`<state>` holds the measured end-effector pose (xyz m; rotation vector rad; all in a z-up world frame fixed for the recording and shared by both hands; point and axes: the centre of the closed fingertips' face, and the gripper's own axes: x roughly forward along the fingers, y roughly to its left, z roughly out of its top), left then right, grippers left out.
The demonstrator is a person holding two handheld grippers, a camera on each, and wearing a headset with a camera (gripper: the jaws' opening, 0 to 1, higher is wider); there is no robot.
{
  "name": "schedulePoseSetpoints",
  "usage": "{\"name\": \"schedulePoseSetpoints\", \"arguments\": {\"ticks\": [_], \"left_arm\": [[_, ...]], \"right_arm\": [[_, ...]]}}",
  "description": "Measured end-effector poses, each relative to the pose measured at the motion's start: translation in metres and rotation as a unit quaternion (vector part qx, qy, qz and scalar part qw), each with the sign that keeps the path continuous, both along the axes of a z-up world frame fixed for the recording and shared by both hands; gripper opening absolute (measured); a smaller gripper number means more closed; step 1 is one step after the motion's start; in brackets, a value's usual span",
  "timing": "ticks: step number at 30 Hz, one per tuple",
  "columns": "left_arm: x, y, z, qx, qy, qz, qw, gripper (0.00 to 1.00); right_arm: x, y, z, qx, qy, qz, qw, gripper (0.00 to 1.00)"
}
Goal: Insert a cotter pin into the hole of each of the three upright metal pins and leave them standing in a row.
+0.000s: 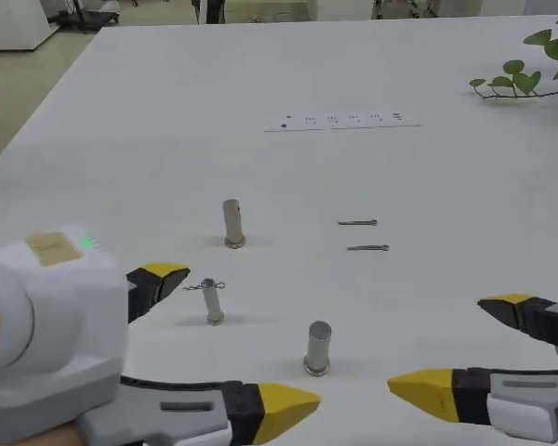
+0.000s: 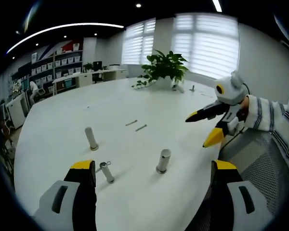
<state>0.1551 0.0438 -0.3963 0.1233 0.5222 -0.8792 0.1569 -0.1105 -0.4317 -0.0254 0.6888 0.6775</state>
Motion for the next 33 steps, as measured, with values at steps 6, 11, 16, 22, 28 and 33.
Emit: {"name": "schedulePoseSetpoints", "arguments": {"ticks": [6, 11, 16, 22, 28, 33], "left_arm": [[-0.002, 0.009, -0.003, -0.002, 0.006, 0.015, 0.9999, 0.99], [-0.004, 0.016, -0.004, -0.003, 0.011, 0.024, 0.9997, 0.99], [-0.005, 0.023, -0.007, -0.004, 0.015, 0.034, 0.9993, 0.99], [-0.008, 0.029, -0.009, -0.005, 0.021, 0.043, 0.9989, 0.99], [-0.01, 0.034, -0.01, -0.008, 0.023, 0.053, 0.9983, 0.99], [-0.011, 0.04, -0.011, -0.007, 0.024, 0.061, 0.9978, 0.99]], "right_arm": [[0.006, -0.009, 0.003, -0.013, -0.003, 0.001, 0.9999, 0.9], [0.013, -0.013, 0.007, -0.023, -0.007, 0.005, 0.9997, 0.89], [0.02, -0.015, 0.01, -0.034, -0.011, 0.014, 0.9992, 0.89], [0.03, -0.018, 0.014, -0.055, -0.016, 0.029, 0.9979, 0.88], [0.041, -0.02, 0.013, -0.079, -0.02, 0.046, 0.9957, 0.85], [0.048, -0.017, 0.014, -0.098, -0.021, 0.073, 0.9922, 0.84]]}}
